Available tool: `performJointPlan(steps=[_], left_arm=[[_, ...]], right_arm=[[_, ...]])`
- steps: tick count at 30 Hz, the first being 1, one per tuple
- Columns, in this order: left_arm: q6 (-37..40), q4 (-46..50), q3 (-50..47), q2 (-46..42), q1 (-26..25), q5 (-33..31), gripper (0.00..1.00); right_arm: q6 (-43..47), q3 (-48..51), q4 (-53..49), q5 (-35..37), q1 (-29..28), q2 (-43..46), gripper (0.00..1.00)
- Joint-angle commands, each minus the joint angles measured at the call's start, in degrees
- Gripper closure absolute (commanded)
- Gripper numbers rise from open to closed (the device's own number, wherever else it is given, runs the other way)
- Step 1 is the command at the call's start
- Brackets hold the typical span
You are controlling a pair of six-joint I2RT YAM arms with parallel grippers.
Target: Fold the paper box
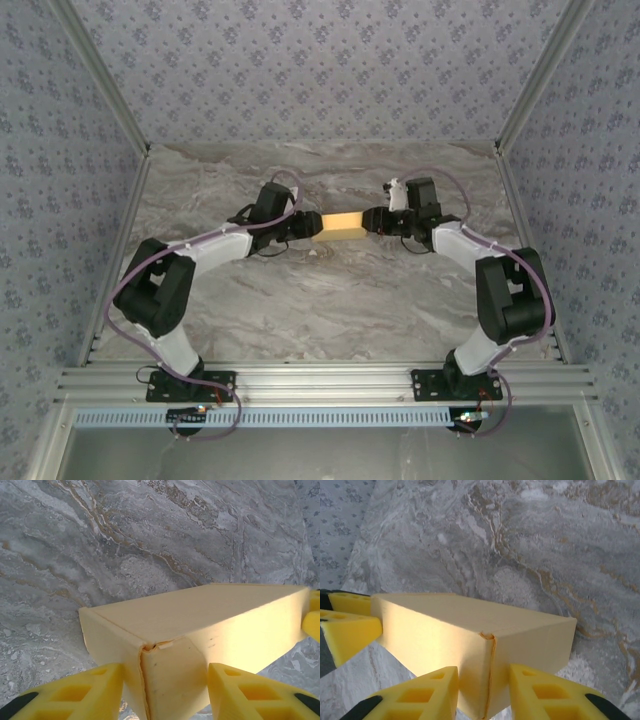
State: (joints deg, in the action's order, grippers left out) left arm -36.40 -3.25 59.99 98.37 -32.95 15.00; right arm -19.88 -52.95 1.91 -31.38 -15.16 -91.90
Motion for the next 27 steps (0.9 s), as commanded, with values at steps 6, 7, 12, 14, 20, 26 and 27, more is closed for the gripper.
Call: performJointPlan(steps=[6, 7, 12, 14, 20, 26, 27], left_arm=[[0.3, -3.99, -6.37, -3.48, -3.22, -1.13, 0.5], [0.34, -4.2, -7.0, -3.7, -3.57, -1.49, 0.5], [-0.14, -5.43, -9.39, -3.52, -4.94, -2.48, 0.48], [-0.47, -5.72, -10.08, -2.86, -5.04, -2.74, 0.47], [0.0, -3.01, -10.51, -2.93, -5.04, -4.19, 0.4], [2.48, -0.92, -11.23, -6.61, -4.16, -4.97, 0.35], [2.86, -0.55, -11.22, -7.39, -3.78, -5.1, 0.35]], right_arm=[[2.44, 7.48, 1.73, 1.61, -2.49, 5.36, 0.62], [2.39, 8.33, 1.94, 1.91, -2.63, 5.68, 0.62], [2.1, 11.25, 2.66, 3.39, -3.68, 6.48, 0.61], [1.95, 11.71, 1.92, 4.7, -3.98, 6.31, 0.6], [2.74, 10.42, -6.07, 11.15, -4.35, 5.68, 0.53], [3.61, 8.49, -9.82, 15.1, -4.98, 8.19, 0.49], [3.77, 7.83, -10.26, 15.73, -5.29, 8.54, 0.49]])
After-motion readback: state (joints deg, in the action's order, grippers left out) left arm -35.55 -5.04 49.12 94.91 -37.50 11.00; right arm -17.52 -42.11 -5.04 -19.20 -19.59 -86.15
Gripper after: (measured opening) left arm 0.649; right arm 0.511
